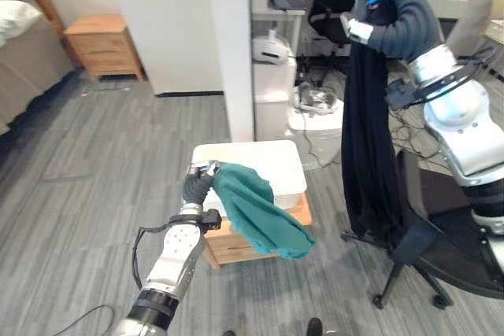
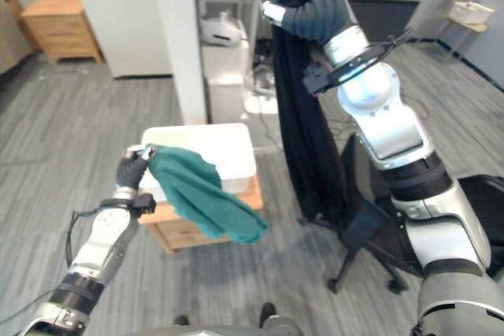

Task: Tidy up the quilt and then pick up the clothes from the bed and put them into the laundry hamper.

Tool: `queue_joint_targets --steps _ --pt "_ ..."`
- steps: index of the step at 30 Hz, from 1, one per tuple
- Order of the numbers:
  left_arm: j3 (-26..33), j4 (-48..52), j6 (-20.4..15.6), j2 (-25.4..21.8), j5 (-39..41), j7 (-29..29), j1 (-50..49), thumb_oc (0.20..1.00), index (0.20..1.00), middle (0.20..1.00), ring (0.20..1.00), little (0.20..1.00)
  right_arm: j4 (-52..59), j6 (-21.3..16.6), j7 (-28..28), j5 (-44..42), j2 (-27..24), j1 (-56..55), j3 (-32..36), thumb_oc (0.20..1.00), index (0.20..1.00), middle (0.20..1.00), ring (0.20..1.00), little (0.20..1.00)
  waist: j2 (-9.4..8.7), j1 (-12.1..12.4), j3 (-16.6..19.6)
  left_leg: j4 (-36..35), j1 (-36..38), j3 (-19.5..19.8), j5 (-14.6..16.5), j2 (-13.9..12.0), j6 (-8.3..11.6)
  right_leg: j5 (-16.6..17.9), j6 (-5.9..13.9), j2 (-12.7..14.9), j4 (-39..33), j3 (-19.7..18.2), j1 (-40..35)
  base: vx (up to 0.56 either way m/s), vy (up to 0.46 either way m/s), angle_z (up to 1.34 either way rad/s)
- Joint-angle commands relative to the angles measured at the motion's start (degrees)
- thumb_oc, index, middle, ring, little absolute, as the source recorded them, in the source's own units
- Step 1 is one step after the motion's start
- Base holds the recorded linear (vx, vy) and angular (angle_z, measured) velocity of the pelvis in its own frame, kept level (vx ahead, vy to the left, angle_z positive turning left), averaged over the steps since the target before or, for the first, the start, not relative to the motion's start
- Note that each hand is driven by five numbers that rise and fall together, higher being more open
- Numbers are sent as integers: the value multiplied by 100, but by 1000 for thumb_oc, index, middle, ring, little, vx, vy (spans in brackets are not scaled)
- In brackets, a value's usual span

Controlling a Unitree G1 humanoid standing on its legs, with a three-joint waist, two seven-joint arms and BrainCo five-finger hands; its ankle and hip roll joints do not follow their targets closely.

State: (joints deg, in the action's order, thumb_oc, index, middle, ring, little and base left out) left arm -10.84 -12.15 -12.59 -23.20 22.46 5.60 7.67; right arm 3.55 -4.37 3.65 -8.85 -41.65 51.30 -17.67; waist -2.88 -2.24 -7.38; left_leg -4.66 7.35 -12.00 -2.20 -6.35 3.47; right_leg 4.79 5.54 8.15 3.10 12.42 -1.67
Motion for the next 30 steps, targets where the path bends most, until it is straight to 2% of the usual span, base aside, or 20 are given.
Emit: queue_joint_targets --steps 1,2,3,5,9,11,12,18,21,24,26,30 --pt "1 416 -161 -427 251 47 114 200 200 200 200 200 158 -221 127 500 -39 330 116 200 200 200 200 200 -191 64 59 -34 312 170 136 -9 -24 -21 211 -181 27 -403 40 185 42 18" --pt "-68 439 -144 -408 286 -35 129 200 200 200 200 200 284 -56 94 724 -42 317 129 200 200 200 200 200 -223 -37 4 -34 362 372 226 113 -90 111 155 -439 -79 -729 282 174 35 29" --pt "-110 470 -129 -383 301 -62 139 200 200 200 200 200 356 44 90 886 -23 321 130 200 200 200 200 200 -254 -93 -26 -34 351 490 253 198 -128 189 118 -544 -89 -890 410 161 24 46" --pt "-111 470 -137 -358 371 42 40 200 200 200 200 200 283 -216 83 978 -35 293 93 200 200 200 200 200 -290 -63 -10 -34 290 518 277 287 -135 297 55 -576 -389 -945 309 128 -38 87" --pt "-16 425 -59 -279 515 -71 -39 200 200 200 200 200 166 -456 70 968 -127 295 40 200 200 200 200 200 -328 23 84 -34 189 424 273 320 -80 308 24 -538 -764 -779 66 148 -42 58" --pt "-22 393 17 -217 454 -133 -127 200 200 200 200 200 113 -475 60 975 -148 341 -22 200 200 200 200 200 -344 71 131 -34 126 396 268 324 -47 211 1 -583 -810 -826 5 230 -66 4" --pt "-72 357 103 -184 420 -153 -195 200 200 200 200 200 105 -398 41 1012 -149 365 -111 200 200 200 200 200 -348 123 158 -34 115 348 315 304 -14 82 -5 -609 -810 -787 -62 194 -72 4" --pt "-125 535 262 -145 427 -381 -430 200 200 200 200 200 274 165 -232 1027 -109 158 -252 200 200 200 200 200 -323 269 6 -34 -78 226 219 181 94 -105 -40 -678 -810 -709 -130 124 -85 0" --pt "-169 606 311 -152 391 -460 -509 200 200 200 200 200 -6 382 -389 1286 -25 65 -421 200 200 200 200 200 -279 337 -99 -34 -113 199 199 138 118 -157 -70 -693 -810 -650 -117 114 -80 -1" --pt "-216 665 368 -150 425 -429 -503 200 200 200 200 200 -368 372 -458 1439 53 104 -603 200 200 200 200 200 -238 388 -173 -34 -195 168 165 97 125 -167 -99 -704 -810 -612 -29 62 -56 -2" --pt "-299 657 338 -183 495 -378 -398 200 200 200 200 200 -735 227 -388 1584 131 289 -832 200 200 200 200 200 -194 442 -316 -34 -372 119 110 39 146 -149 -107 -713 -810 -580 161 -29 -63 -12" --pt "-320 631 277 -193 531 -371 -320 200 200 200 200 200 -840 183 -344 1644 152 444 -927 200 200 200 200 200 -177 462 -406 -34 -478 103 86 16 155 -135 -108 -714 -810 -574 274 -34 -19 -13"
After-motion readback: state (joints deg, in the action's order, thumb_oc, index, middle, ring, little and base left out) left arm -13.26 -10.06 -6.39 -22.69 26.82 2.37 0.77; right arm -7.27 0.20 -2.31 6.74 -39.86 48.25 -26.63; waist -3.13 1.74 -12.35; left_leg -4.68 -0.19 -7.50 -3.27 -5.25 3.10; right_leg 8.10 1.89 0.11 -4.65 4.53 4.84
